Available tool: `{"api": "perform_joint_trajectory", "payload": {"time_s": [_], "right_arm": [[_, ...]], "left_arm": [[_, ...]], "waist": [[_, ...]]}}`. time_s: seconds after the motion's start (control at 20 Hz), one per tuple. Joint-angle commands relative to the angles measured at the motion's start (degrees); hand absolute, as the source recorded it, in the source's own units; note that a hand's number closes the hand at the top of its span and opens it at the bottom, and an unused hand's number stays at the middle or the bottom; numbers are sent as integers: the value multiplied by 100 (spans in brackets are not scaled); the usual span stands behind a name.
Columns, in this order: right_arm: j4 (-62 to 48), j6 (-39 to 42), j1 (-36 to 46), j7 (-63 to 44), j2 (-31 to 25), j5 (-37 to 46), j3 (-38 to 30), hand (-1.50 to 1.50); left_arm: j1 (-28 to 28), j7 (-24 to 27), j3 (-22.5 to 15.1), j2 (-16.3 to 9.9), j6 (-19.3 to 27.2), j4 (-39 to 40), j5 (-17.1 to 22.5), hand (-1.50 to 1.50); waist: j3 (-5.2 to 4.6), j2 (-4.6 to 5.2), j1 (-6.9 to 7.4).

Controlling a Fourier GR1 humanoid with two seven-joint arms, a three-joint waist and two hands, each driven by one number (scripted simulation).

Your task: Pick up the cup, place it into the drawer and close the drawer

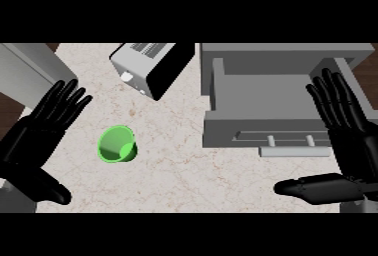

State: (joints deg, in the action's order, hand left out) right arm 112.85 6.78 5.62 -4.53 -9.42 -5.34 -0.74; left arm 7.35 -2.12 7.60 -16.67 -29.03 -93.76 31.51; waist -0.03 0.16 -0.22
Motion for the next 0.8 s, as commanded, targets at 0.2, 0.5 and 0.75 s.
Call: {"api": "perform_joint_trajectory", "payload": {"time_s": [0.2,0.5,0.75], "right_arm": [[-585,15,692,34,26,153,-122,-150],[-711,31,1061,-71,-30,30,-277,-150],[-640,275,908,4,-226,-297,-659,-150]], "left_arm": [[642,762,27,142,-299,1697,-943,-150],[805,2041,179,-4,-505,3445,-1892,-150],[1209,2772,238,-188,-397,4525,-2472,-150]], "waist": [[2,-9,9],[-3,9,-15],[-2,5,-35]]}}
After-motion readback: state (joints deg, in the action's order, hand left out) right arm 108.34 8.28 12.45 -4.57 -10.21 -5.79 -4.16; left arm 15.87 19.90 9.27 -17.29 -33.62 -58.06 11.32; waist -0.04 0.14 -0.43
